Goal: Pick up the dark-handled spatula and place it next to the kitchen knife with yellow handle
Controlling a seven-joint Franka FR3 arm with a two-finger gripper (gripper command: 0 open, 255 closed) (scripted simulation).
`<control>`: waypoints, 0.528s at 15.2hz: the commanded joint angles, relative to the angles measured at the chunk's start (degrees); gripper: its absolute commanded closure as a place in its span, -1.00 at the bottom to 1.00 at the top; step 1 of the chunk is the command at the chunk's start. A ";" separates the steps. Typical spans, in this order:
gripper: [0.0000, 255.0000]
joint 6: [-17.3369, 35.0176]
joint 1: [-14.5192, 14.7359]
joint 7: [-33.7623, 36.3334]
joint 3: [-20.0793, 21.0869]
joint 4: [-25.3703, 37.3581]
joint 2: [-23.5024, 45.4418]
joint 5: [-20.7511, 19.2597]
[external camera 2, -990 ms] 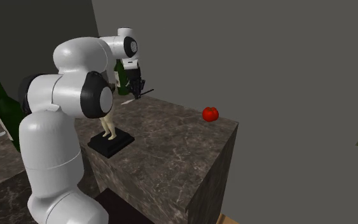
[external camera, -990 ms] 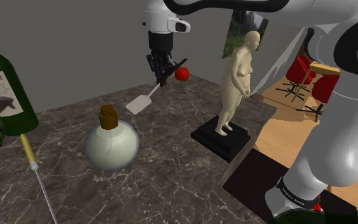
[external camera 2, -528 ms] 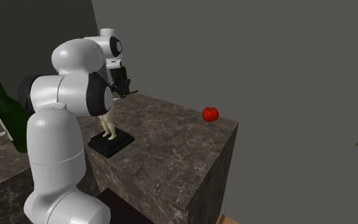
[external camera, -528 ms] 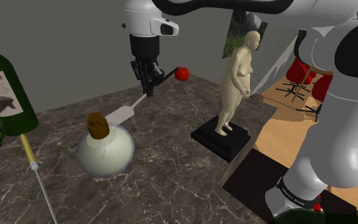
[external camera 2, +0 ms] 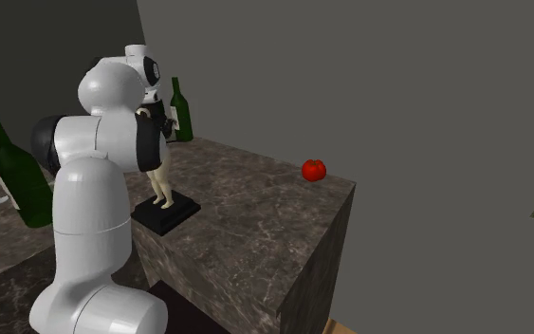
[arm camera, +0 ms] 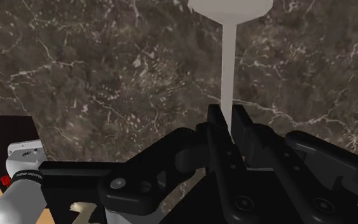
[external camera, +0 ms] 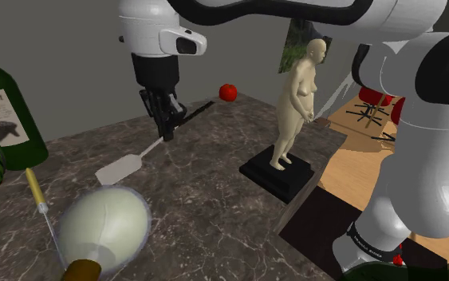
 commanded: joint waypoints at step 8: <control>1.00 7.27 -0.97 0.54 -0.08 -8.47 -1.26 0.57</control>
